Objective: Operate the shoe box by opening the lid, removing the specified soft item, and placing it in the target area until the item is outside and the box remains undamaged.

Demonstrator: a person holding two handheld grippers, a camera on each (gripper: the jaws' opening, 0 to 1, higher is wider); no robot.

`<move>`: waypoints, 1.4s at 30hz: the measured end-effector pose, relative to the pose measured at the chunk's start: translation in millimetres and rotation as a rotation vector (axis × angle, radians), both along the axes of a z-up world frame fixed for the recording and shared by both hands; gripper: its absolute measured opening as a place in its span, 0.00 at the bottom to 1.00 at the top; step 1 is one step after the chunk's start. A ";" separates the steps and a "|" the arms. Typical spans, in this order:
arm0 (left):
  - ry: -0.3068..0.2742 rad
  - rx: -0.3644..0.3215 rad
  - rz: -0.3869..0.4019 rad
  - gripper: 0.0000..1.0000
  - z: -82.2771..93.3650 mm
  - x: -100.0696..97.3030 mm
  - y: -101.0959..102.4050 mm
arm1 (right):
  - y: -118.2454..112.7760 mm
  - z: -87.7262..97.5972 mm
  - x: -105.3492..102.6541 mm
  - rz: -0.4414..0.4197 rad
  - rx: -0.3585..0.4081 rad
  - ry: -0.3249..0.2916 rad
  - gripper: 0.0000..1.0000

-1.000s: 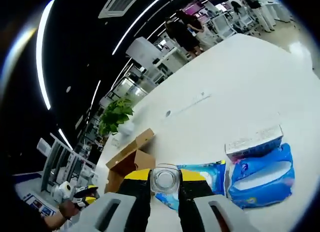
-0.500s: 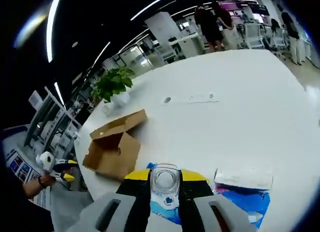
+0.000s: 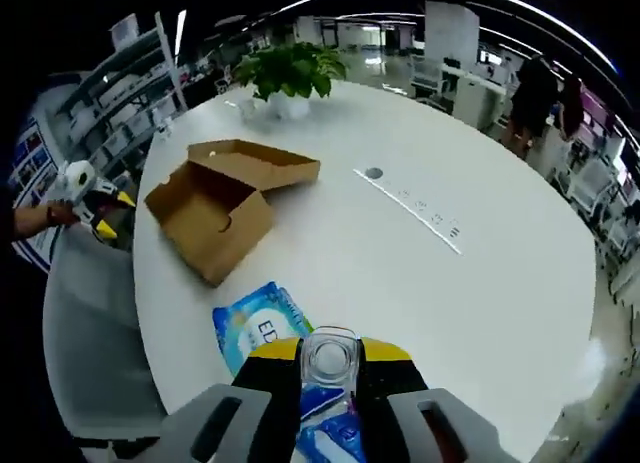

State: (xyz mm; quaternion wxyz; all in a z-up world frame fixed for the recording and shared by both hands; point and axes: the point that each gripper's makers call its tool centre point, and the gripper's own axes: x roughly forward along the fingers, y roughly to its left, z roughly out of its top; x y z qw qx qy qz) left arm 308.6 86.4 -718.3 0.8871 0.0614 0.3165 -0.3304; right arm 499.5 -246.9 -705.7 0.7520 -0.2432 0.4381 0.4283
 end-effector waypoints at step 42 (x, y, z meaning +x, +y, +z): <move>0.044 -0.038 0.069 0.45 -12.9 -0.5 20.4 | -8.4 -48.7 6.5 0.367 -0.305 0.021 0.17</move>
